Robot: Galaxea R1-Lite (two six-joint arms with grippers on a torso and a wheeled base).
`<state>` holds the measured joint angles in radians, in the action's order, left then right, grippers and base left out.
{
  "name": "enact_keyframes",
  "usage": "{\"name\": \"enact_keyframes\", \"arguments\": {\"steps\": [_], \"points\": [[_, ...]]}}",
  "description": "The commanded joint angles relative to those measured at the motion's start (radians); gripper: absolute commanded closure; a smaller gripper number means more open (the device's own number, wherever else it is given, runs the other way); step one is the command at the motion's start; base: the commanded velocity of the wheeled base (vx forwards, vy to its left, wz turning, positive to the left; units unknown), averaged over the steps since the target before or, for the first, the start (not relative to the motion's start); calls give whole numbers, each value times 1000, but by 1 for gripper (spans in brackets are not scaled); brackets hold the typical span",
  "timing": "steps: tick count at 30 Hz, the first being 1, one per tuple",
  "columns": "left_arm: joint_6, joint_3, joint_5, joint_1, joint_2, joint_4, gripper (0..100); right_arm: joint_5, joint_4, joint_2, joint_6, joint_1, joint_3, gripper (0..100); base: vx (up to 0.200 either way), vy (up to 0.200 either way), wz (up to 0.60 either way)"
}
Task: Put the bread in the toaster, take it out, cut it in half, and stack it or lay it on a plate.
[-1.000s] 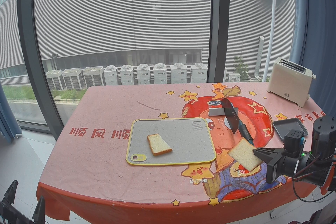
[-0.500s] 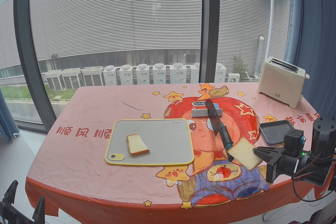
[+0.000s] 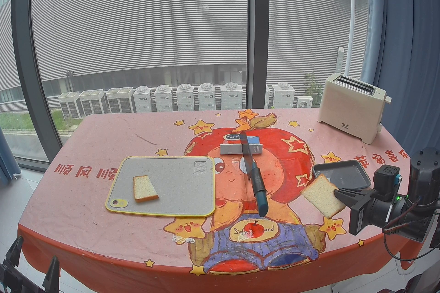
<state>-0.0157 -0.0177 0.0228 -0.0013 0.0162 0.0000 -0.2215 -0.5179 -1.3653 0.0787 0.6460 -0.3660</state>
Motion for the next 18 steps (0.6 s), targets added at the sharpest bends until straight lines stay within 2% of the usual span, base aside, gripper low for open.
{"name": "enact_keyframes", "arguments": {"steps": [1,6,11,15,18], "points": [[0,16,0,0,-5,0,0,-12,-1,-6,12,0,-1,100,0,0,0],[0,16,0,0,-5,0,0,-16,-1,-5,42,-6,-1,100,0,0,0],[0,16,0,0,-5,0,0,-16,-1,-35,50,-88,-7,100,0,0,0],[0,16,0,0,-5,0,0,-21,-1,-57,55,-114,-33,100,0,0,0],[0,16,0,0,-5,0,0,-44,-1,-75,85,-134,-45,100,0,0,0]]}}
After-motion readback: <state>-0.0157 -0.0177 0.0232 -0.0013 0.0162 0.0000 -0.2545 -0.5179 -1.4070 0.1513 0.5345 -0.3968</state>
